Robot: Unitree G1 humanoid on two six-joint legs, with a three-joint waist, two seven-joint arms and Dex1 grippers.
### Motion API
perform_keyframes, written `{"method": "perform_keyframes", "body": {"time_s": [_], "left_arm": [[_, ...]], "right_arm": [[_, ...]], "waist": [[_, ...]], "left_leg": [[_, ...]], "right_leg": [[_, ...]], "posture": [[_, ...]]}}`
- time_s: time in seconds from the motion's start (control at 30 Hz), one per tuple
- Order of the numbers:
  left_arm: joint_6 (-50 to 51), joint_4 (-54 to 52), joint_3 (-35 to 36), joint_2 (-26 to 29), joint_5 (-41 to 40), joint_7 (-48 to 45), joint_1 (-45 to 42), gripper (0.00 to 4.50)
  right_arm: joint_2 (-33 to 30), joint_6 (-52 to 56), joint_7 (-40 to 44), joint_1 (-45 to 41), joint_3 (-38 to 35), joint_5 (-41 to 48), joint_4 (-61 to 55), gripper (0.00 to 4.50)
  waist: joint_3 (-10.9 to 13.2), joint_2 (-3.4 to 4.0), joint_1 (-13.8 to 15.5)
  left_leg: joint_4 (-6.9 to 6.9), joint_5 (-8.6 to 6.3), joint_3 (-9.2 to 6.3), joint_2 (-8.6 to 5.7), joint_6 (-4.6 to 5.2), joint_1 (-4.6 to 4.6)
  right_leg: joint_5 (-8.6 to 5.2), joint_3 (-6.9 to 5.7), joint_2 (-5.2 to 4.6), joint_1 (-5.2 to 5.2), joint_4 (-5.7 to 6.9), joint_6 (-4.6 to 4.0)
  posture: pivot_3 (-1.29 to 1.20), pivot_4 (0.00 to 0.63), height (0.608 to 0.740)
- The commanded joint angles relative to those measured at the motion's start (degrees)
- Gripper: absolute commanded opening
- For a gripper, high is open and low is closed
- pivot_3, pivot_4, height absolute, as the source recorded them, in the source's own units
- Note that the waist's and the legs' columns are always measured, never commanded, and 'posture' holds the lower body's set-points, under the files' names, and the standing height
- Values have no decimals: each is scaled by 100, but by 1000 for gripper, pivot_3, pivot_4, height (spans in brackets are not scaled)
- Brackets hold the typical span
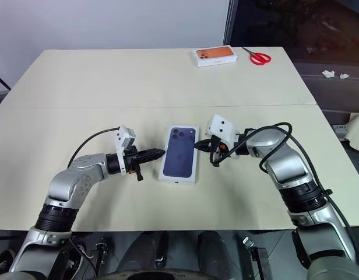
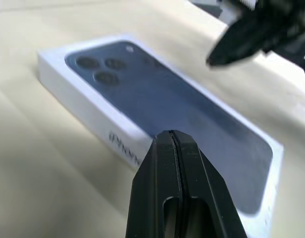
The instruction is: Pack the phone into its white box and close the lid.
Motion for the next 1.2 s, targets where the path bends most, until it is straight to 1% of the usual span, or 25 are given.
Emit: {"method": "perform_keyframes", "body": {"time_s": [0.03, 0.13, 0.2, 0.27, 0.37, 0.47, 0.5, 0.53, 0.63, 0.7, 0.73, 0.77, 0.8, 0.83, 0.87, 0.93, 1.07, 1.2], "left_arm": [[-102, -206, -144, -16, 21, -24, 38, 0], [-144, -186, -267, 19, 127, -47, 100, 0], [-248, -184, -462, 154, 282, -169, 221, 0], [-305, -161, -524, 276, 360, -224, 318, 0], [-270, -82, -336, 344, 262, -201, 309, 0], [-35, 127, 37, 370, 83, 6, 148, 0], [-75, 128, 130, 443, 61, -29, 131, 508], [-104, 126, 233, 515, 28, -67, 119, 781], [-244, 230, 755, 819, -128, -145, 22, 2072], [-297, 237, 963, 996, -213, -264, 1, 3136], [-265, 278, 1118, 1164, -247, -314, -18, 3554], [-228, 322, 1279, 1360, -272, -362, -29, 4108], [-235, 351, 1449, 1552, -280, -410, -4, 4500], [-216, 353, 1589, 1690, -311, -432, 22, 4500], [-227, 325, 1700, 1826, -321, -473, 126, 4500], [-254, 293, 1813, 1975, -322, -540, 288, 4500], [-761, 35, 2074, 2146, -223, -724, 849, 4500], [-968, -195, 2278, 2243, -292, -796, 1348, 4500]], "right_arm": [[36, 192, 17, 147, 36, 208, -461, 42], [-106, -34, 15, 423, 318, -96, -516, 42], [-229, -330, 7, 693, 558, -385, -550, 42], [-265, -429, -12, 830, 641, -495, -600, 42], [-128, -141, -57, 681, 394, -181, -638, 42], [72, 166, -103, 381, -50, 270, -430, 42], [140, 200, -135, 275, -218, 396, -333, 0], [190, 205, -174, 175, -352, 480, -238, 258], [241, 94, -256, -119, -708, 635, 48, 1198], [219, 41, -220, -206, -819, 694, 176, 2312], [177, 13, -150, -241, -879, 738, 210, 2705], [117, 3, -54, -273, -934, 789, 243, 3253], [38, 25, 42, -298, -983, 842, 258, 3767], [-31, 22, 126, -306, -1014, 873, 278, 4315], [-134, 9, 233, -273, -1017, 884, 255, 4422], [-274, -3, 357, -226, -1010, 921, 225, 4422], [-560, -183, 640, -55, -1130, 1022, 143, 4422], [-693, -470, 800, 151, -1238, 1059, 140, 4422]], "waist": [[0, 0, -11], [0, 0, -17], [-3, 4, -19], [-7, 5, -22], [-8, 4, -21], [-6, 2, -30], [-5, 3, -27], [-4, 2, -32], [0, 0, -32], [0, 0, -27], [1, -1, -20], [2, -1, -16], [2, -2, -19], [6, -2, -26], [9, 3, -28], [9, 4, -29], [10, 3, -27], [15, 5, -28]], "left_leg": [[0, 0, 0, 0, 0, 0], [0, 0, -1, 0, 0, 6], [0, 0, -1, 0, 0, 7], [-1, 0, -1, 0, 0, 18], [-4, -1, -1, 0, 1, 32], [-3, -1, -2, 1, 1, 34], [-3, 0, -2, 2, 1, 32], [-3, 0, -2, 2, 1, 30], [-3, 0, -1, 2, 1, 13], [-3, 0, -1, 2, 0, 5], [-4, 0, -1, 1, 0, 4], [-4, 0, -1, 1, 0, 4], [-4, 0, -1, 1, 0, 4], [-4, 0, -1, 1, 0, 3], [-4, 0, 0, 1, 0, 3], [-4, 0, 2, -1, 1, 4], [-7, -1, 2, 0, 1, 4], [-11, -1, 3, 1, 1, 3]], "right_leg": [[0, 0, 0, 0, 0, 0], [0, -1, 0, 6, 1, 0], [1, -1, 0, 7, 2, 1], [0, -1, 0, 18, 2, 1], [0, -1, 0, 32, 0, 0], [0, 0, 0, 34, 0, 0], [0, -1, 1, 31, 1, 1], [0, -1, 1, 28, 2, 1], [1, 0, 2, 9, 4, 1], [1, -1, 2, -1, 4, 1], [1, 0, 1, -2, 4, 1], [1, -1, 1, -1, 3, 1], [1, -1, 0, -1, 2, 1], [1, 0, 0, 0, 2, 1], [1, 1, -1, -1, 2, 0], [1, 2, -5, -1, 2, 0], [1, 2, -7, -2, 2, 0], [0, 5, -10, -3, -1, -2]], "posture": [[0, 150, 740], [0, 150, 740], [0, 150, 740], [0, 150, 740], [0, 150, 740], [0, 150, 740], [0, 150, 740], [0, 150, 740], [0, 150, 740], [0, 150, 740], [0, 150, 740], [0, 150, 740], [0, 150, 740], [0, 150, 740], [0, 150, 740], [0, 150, 740], [0, 150, 740], [0, 150, 740]]}}
